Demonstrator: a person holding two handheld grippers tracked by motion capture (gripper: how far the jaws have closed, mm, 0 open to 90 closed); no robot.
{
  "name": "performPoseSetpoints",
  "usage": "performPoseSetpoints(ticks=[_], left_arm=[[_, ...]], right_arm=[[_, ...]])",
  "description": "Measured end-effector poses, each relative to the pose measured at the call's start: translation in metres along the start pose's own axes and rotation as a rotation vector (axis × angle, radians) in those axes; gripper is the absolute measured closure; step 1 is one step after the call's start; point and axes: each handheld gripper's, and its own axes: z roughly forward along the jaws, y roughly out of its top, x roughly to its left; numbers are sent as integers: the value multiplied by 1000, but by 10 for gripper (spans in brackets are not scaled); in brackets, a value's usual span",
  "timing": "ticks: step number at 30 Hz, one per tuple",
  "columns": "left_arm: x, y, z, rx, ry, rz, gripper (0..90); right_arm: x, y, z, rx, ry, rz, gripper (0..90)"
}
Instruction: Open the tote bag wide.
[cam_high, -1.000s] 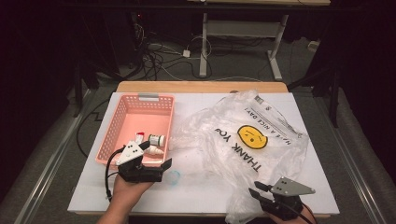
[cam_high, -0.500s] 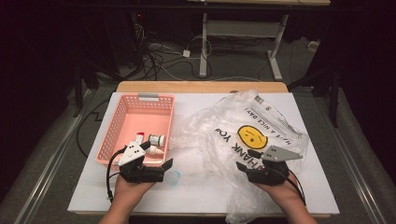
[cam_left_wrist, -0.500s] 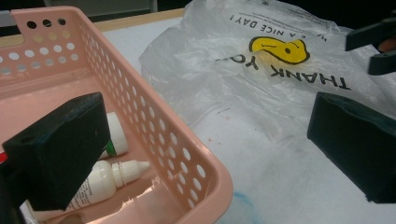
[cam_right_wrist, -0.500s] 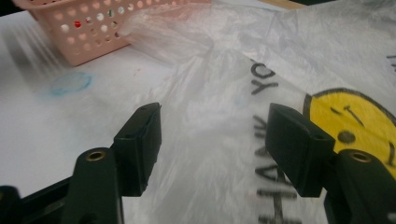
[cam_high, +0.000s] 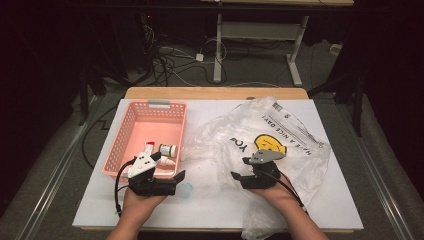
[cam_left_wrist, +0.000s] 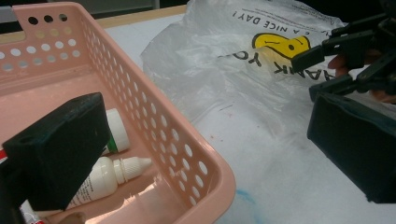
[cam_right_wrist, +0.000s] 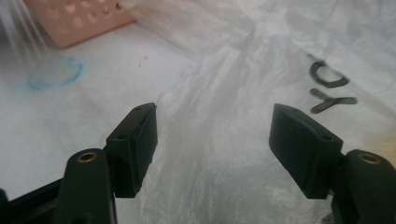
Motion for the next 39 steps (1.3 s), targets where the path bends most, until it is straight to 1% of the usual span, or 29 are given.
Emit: performPoseSetpoints(ticks=[2,4,7,8,9,10,11,12,14,16,22,25,27,28,29,31,33,36,39], left_arm=[[0,0,0,0,-1,-1,0],[0,0,0,0,-3,0,0],[0,0,0,3,-6,1,0],[0,-1,0,4,-7,1,0],[0,-1,1,7,-8,3,0],[0,-1,1,7,-8,4,0],[0,-1,1,7,-8,4,0],[0,-1,1,6,-6,2,0],[1,-1,0,5,-6,0,0],[1,-1,0,5,-7,-1,0],[1,-1,1,9,-10,1,0],[1,-1,1,9,-10,-1,0],[0,-1,1,10,-11,0,0],[1,-1,1,10,-11,1,0],[1,-1,1,10,-11,0,0],[1,-1,2,10,-10,-2,0],[1,-1,2,10,-11,-1,0],[1,-1,1,10,-10,0,0],[1,-1,1,10,-10,0,0]], right_arm=[[2,-2,4,30,8,-17,383],[4,-4,6,66,6,-24,396],[2,-9,9,93,15,-34,402],[3,-10,11,102,12,-23,405],[2,-12,13,115,12,-39,409],[2,-14,14,122,9,-41,423],[2,-14,14,109,2,-33,445],[1,-14,14,111,0,-25,458],[0,-14,15,103,-12,-32,502],[-1,-14,14,100,-21,-27,559],[-2,-14,16,86,-17,-26,746],[-2,-14,16,85,-15,-30,803],[-3,-14,16,89,-16,-14,849],[-4,-14,16,84,-15,-19,869],[-4,-14,16,81,-14,-12,888],[-5,-14,16,83,-14,-1,900],[-6,-15,15,75,-12,20,900],[-10,-15,12,43,-13,41,900],[-14,-16,9,18,-30,65,900]])
